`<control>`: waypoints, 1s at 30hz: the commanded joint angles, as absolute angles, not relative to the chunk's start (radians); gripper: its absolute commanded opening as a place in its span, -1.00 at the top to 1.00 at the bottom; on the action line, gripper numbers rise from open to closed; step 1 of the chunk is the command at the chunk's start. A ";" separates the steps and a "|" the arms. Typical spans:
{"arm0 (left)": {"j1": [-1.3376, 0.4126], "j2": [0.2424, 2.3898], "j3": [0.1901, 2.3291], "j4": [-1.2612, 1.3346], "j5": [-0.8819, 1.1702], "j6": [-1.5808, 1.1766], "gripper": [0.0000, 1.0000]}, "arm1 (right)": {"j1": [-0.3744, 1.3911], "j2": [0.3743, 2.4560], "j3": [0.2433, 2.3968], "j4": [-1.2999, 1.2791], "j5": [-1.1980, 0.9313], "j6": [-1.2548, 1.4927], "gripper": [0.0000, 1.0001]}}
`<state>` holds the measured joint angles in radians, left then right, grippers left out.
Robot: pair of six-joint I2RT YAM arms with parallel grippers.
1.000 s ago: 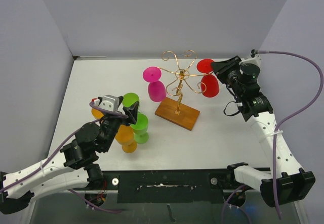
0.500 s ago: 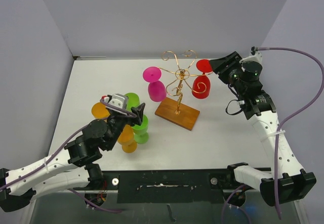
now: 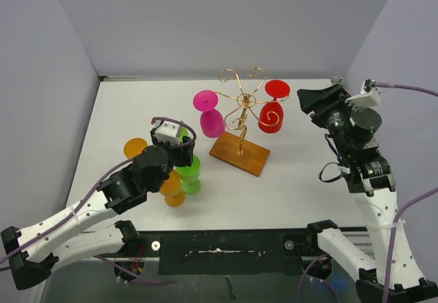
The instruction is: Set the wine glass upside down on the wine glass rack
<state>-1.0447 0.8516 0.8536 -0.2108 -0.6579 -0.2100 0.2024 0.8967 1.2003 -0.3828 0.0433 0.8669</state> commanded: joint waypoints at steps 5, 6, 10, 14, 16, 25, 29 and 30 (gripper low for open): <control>-0.613 0.931 0.928 -0.312 -0.178 -0.351 -0.07 | 0.196 0.751 1.138 -0.411 0.120 0.829 -0.20; -0.577 0.951 0.942 -0.315 -0.142 -0.356 -0.06 | 0.195 0.739 1.130 -0.414 0.121 0.827 -0.20; -0.517 1.050 1.016 -0.318 -0.077 -0.346 -0.05 | 0.195 0.696 1.099 -0.427 0.133 0.818 -0.20; -0.515 1.151 1.077 -0.335 -0.052 -0.343 0.06 | 0.196 0.663 1.070 -0.442 0.144 0.810 -0.20; -0.515 1.198 1.089 -0.339 -0.048 -0.356 0.15 | 0.196 0.647 1.061 -0.452 0.153 0.808 -0.20; -0.517 1.274 1.066 -0.335 -0.045 -0.383 0.24 | 0.196 0.604 1.041 -0.489 0.206 0.790 -0.20; -0.516 1.292 1.063 -0.339 -0.061 -0.374 0.25 | 0.196 0.601 1.032 -0.488 0.209 0.797 -0.20; -0.517 1.298 1.062 -0.341 -0.067 -0.372 0.26 | 0.196 0.601 1.029 -0.488 0.207 0.800 -0.20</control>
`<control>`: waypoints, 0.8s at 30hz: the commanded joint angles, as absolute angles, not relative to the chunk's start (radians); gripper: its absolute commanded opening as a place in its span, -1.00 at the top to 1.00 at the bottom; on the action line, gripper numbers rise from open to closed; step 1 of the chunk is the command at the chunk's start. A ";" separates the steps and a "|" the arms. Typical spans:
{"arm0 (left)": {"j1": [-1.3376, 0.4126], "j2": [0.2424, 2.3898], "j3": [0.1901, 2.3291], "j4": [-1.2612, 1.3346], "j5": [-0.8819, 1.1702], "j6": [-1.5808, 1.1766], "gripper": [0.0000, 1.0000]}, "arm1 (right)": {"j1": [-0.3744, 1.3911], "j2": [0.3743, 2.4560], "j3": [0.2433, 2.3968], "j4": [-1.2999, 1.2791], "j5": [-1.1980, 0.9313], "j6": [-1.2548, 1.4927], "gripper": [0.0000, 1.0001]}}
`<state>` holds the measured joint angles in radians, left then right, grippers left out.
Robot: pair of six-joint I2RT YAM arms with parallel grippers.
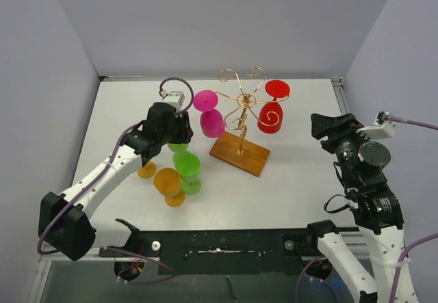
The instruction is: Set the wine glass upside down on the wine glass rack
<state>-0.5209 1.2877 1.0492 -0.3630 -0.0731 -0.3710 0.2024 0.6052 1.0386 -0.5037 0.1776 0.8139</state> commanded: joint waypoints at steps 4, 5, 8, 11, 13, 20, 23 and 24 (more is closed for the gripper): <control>-0.515 1.313 1.049 -0.340 -0.096 -0.371 0.37 | 0.196 0.603 1.018 -0.483 0.202 0.813 -0.20; -0.516 1.315 1.047 -0.338 -0.099 -0.369 0.41 | 0.196 0.603 1.015 -0.481 0.201 0.816 -0.20; -0.516 1.328 1.050 -0.342 -0.107 -0.363 0.48 | 0.196 0.604 1.012 -0.482 0.200 0.820 -0.20; -0.517 1.346 1.054 -0.355 -0.113 -0.357 0.51 | 0.196 0.602 1.012 -0.482 0.202 0.824 -0.20; -0.517 1.350 1.052 -0.354 -0.120 -0.354 0.58 | 0.196 0.601 1.011 -0.483 0.206 0.824 -0.19; -0.517 1.323 1.069 -0.362 -0.154 -0.336 1.00 | 0.196 0.602 1.018 -0.488 0.210 0.825 -0.19; -0.517 1.299 1.087 -0.376 -0.179 -0.327 1.00 | 0.196 0.605 1.021 -0.488 0.206 0.829 -0.19; -0.517 1.290 1.094 -0.384 -0.190 -0.323 1.00 | 0.196 0.604 1.022 -0.488 0.206 0.831 -0.19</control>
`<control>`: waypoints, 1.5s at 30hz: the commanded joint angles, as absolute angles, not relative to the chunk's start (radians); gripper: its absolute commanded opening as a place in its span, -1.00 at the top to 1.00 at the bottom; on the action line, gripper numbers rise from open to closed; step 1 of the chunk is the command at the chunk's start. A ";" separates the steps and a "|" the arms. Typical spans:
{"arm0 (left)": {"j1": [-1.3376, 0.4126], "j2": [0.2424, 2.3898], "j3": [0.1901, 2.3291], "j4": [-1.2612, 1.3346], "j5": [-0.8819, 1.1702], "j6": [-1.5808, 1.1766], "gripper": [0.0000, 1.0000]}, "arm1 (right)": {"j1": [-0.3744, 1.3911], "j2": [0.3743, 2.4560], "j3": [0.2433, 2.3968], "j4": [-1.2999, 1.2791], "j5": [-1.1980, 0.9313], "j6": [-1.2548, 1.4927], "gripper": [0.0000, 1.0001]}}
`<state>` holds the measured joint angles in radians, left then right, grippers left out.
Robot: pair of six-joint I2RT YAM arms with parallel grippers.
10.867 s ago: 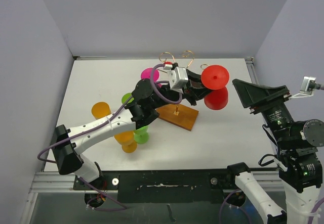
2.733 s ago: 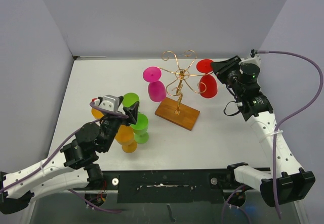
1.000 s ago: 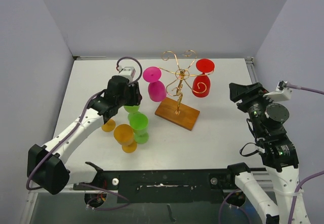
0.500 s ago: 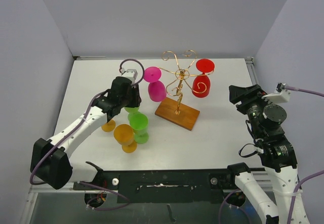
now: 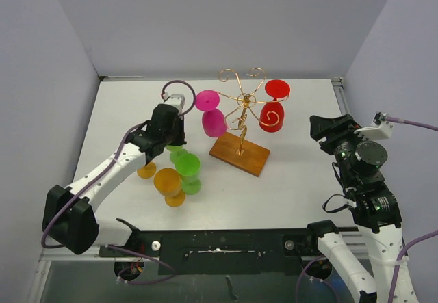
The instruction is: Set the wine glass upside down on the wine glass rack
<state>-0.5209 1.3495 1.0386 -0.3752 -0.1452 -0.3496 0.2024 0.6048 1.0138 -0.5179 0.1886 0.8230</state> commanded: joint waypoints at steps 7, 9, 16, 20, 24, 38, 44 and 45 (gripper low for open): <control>-0.516 1.191 1.153 -0.434 -0.272 -0.299 1.00 | 0.196 0.606 1.025 -0.483 0.195 0.849 -0.19; -0.516 1.158 1.166 -0.443 -0.285 -0.294 1.00 | 0.196 0.608 1.025 -0.475 0.186 0.853 -0.19; -0.515 1.030 1.228 -0.451 -0.326 -0.275 1.00 | 0.197 0.608 1.005 -0.392 0.120 0.864 -0.21; -0.515 0.952 1.289 -0.425 -0.333 -0.250 1.00 | 0.197 0.612 0.996 -0.314 0.048 0.866 -0.23; -0.515 0.880 1.329 -0.349 -0.267 -0.249 1.00 | 0.199 0.630 0.993 -0.220 -0.029 0.888 -0.29; -0.515 0.869 1.413 0.074 0.125 -0.460 1.00 | 0.242 0.653 0.886 0.266 -0.206 1.086 -0.35; -0.515 0.967 1.421 0.342 0.323 -0.662 1.00 | 0.321 0.671 0.840 0.453 -0.196 1.130 -0.35; -0.516 0.988 1.422 0.376 0.344 -0.696 1.00 | 0.340 0.673 0.828 0.495 -0.196 1.135 -0.35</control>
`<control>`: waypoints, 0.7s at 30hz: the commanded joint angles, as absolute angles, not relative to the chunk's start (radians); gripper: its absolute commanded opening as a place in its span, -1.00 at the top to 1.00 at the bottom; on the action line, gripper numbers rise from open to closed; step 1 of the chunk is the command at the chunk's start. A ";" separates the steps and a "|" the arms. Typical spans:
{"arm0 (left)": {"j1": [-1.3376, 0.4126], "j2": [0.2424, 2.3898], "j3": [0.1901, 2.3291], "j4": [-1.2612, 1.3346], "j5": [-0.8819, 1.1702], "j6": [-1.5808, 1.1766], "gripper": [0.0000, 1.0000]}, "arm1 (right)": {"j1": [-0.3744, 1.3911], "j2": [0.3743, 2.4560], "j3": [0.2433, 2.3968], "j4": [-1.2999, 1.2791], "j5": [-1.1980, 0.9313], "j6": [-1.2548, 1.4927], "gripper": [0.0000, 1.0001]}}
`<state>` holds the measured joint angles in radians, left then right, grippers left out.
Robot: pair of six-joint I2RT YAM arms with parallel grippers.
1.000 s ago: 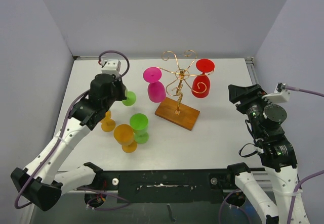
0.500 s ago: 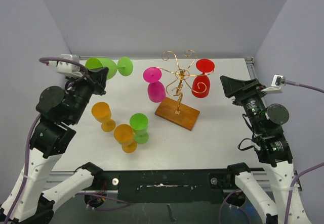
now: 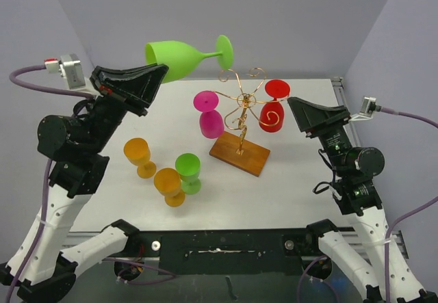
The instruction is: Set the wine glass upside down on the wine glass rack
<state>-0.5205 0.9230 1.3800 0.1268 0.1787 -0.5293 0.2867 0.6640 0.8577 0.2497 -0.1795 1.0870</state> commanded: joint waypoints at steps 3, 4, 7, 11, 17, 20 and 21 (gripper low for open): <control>-0.519 1.041 1.419 0.490 0.382 -0.775 1.00 | 0.404 0.692 0.808 0.580 -0.176 1.144 -0.34; -0.524 1.054 1.421 0.504 0.384 -0.784 1.00 | 0.428 0.704 0.809 0.599 -0.174 1.137 -0.34; -0.562 1.082 1.422 0.539 0.361 -0.772 1.00 | 0.522 0.740 0.823 0.632 -0.147 1.105 -0.32; -0.692 1.114 1.428 0.526 0.253 -0.649 1.00 | 0.671 0.779 0.859 0.641 -0.050 1.035 -0.25; -0.844 1.150 1.412 0.585 0.116 -0.472 1.00 | 0.775 0.824 0.904 0.624 0.153 1.045 -0.12; -0.873 1.171 1.395 0.643 0.102 -0.449 1.00 | 0.779 0.836 0.904 0.641 0.229 1.099 -0.13; -0.880 1.180 1.393 0.658 0.099 -0.439 1.00 | 0.779 0.840 0.904 0.649 0.246 1.111 -0.15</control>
<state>-0.8520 1.1637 1.3811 0.5072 0.1661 -0.5278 0.7731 0.8341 0.8555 0.5503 0.0849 1.0695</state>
